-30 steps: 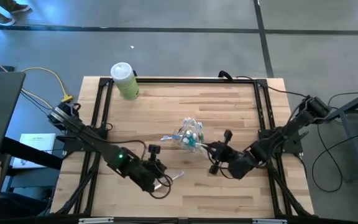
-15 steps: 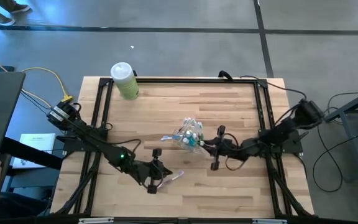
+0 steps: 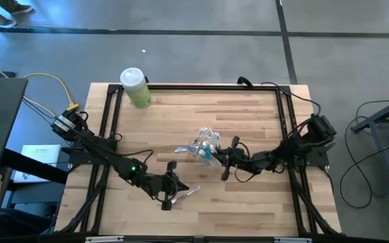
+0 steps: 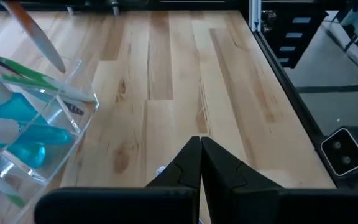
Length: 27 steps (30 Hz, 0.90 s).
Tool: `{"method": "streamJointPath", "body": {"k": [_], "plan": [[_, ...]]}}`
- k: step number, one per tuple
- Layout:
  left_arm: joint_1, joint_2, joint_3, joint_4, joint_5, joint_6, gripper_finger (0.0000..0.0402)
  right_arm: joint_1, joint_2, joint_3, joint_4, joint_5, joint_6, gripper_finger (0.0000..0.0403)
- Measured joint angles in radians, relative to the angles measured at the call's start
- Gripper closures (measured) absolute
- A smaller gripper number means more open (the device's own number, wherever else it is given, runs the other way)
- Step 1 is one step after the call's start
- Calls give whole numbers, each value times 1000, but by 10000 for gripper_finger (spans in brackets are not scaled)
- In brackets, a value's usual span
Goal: Pick & Place toothbrushing station
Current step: Put the orange toothbrush into the transparent organizer
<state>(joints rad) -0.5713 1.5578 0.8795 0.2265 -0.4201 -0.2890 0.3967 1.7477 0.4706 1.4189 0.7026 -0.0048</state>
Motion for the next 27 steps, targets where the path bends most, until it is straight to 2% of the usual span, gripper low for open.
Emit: {"method": "streamJointPath", "body": {"k": [12, 21, 27], "plan": [[-3, 0, 0, 11, -3, -26, 399, 3, 122, 1, -2, 94, 153, 390], [-3, 0, 0, 11, -2, -42, 398, 29, 127, 1, -141, 192, 269, 373], [1, 0, 0, 11, 0, -64, 368, 30, 127, 1, -124, 196, 263, 367]]}}
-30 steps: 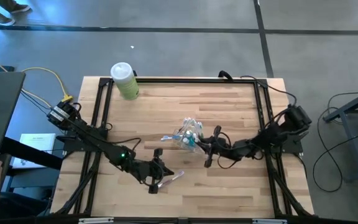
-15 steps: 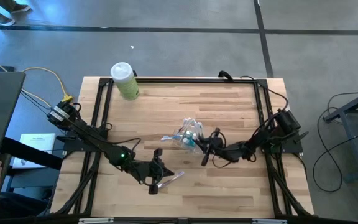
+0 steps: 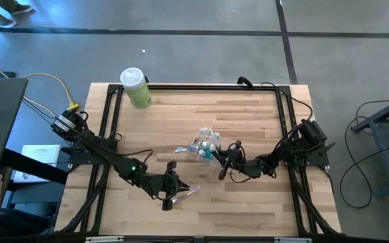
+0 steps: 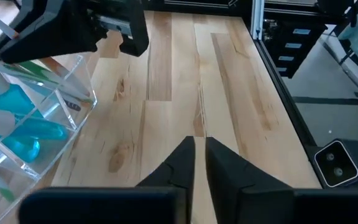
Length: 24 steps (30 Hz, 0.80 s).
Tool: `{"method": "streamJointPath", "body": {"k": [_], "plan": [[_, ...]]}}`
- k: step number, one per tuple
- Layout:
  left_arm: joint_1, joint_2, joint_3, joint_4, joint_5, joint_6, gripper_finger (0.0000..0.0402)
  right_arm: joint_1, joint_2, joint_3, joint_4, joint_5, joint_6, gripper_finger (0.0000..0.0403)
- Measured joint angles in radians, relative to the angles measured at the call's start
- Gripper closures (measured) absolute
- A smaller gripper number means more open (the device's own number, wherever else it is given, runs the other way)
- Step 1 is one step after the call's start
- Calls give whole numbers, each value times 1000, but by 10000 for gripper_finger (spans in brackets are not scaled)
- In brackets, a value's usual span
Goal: Pick & Place toothbrushing station
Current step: Put the orange toothbrush into the transparent organizer, then put the violet toothbrush into the transparent organizer
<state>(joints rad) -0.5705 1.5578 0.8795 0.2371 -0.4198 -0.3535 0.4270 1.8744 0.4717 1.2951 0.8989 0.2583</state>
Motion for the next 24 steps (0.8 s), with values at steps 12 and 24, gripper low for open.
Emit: {"method": "streamJointPath", "body": {"k": [12, 24], "plan": [[0, 0, 0, 0, 3, -3, 290, 71, -27, 0, 94, 65, -281, 329], [-13, 0, 0, 1, 10, -36, 283, 180, -151, 0, 94, 301, -466, 150]]}}
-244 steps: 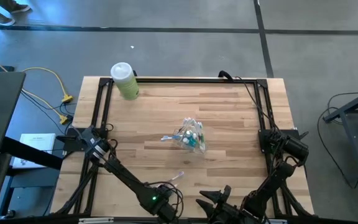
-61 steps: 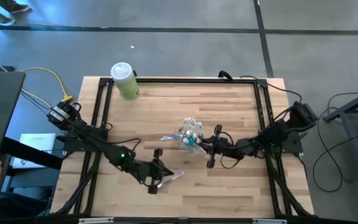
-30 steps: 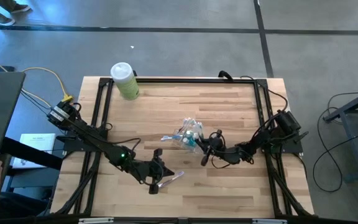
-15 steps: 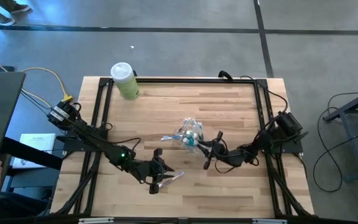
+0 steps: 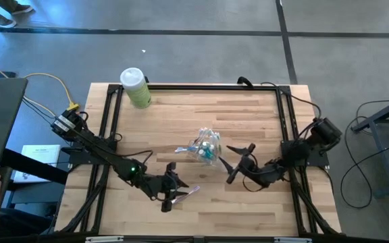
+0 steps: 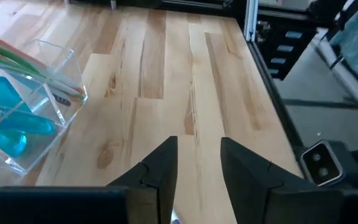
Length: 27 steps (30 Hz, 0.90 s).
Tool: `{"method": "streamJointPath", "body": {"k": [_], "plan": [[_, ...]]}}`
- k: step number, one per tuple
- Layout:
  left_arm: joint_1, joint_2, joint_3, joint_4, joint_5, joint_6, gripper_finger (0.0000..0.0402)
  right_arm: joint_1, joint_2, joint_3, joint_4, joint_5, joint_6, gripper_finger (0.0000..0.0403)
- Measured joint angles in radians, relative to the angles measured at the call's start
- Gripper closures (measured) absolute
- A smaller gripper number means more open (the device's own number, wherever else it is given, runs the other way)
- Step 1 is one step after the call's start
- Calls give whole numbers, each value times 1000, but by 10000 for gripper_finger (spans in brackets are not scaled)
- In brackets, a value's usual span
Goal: Pick & Place toothbrushing station
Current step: Put the violet toothbrush into the transparent organizer
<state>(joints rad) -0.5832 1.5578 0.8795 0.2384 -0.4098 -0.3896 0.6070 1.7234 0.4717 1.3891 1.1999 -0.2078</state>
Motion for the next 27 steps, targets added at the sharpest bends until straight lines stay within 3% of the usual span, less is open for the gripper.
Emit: {"method": "streamJointPath", "body": {"k": [5, 23, 27], "plan": [[-11, 0, 0, 3, 0, -52, 283, 57, -8, 0, 0, 5, -3, 127], [5, 109, 14, 5, 21, -159, 284, 127, -8, 0, -1, 3, 1, 135], [11, 108, 62, -64, 16, -155, 284, 126, -8, 0, -13, 3, 3, 135]]}}
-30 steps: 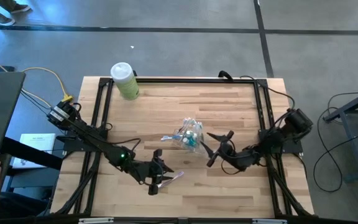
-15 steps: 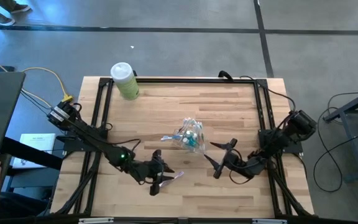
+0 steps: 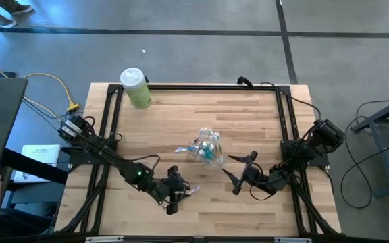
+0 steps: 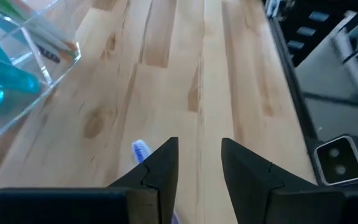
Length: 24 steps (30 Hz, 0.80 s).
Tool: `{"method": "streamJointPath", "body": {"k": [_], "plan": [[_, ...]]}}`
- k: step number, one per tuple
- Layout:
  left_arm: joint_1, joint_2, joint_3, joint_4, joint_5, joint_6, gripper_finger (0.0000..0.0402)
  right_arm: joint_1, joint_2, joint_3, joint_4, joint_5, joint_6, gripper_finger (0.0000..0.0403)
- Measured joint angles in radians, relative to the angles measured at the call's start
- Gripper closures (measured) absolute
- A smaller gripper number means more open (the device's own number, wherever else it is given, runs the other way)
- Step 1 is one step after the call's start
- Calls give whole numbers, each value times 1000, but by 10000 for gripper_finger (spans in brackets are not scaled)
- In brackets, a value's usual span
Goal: Pick & Place toothbrushing station
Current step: Put the violet toothbrush into the transparent organizer
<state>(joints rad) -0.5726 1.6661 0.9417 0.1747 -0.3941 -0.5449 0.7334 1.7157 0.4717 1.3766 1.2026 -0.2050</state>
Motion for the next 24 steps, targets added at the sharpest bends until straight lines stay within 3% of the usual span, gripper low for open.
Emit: {"method": "streamJointPath", "body": {"k": [10, 17, 24], "plan": [[-5, 132, 304, -408, -25, 49, 284, 1, 0, 0, -25, 2, 2, 135], [47, 247, 437, -654, -28, -184, 284, 7, 0, 0, -42, 2, 9, 139], [102, 325, 475, -682, 134, -285, 284, 13, 0, 0, -79, 2, 23, 140]]}}
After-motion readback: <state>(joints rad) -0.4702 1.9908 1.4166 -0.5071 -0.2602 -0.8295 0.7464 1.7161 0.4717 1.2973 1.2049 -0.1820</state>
